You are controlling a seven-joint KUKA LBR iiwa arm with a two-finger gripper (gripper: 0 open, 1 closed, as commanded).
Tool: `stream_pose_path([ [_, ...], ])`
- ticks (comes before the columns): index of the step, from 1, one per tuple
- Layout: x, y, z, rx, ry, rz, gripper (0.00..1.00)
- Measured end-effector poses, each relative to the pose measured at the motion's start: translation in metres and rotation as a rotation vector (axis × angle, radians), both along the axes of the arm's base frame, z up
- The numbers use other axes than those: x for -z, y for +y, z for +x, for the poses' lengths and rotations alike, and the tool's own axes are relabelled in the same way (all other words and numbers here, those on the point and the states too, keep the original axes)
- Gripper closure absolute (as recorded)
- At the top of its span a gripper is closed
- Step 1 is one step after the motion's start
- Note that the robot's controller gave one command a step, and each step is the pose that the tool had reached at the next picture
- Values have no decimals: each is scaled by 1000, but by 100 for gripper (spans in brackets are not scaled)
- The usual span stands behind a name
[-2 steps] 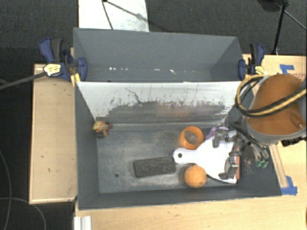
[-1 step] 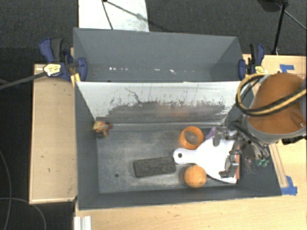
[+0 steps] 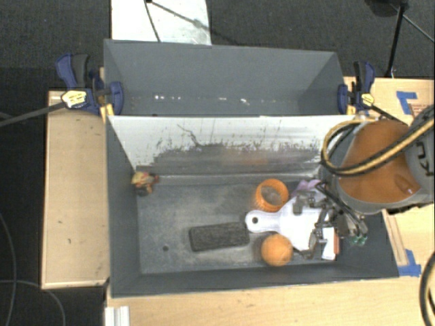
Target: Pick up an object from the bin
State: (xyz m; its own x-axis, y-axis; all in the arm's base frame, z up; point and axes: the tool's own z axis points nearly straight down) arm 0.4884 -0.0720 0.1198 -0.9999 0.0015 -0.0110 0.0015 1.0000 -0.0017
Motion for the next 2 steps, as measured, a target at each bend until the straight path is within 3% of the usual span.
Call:
stream_pose_path([
  [1, 35, 11, 11, -115, 11, 1, 0],
  [2, 42, 27, 11, -146, 10, 1, 0],
])
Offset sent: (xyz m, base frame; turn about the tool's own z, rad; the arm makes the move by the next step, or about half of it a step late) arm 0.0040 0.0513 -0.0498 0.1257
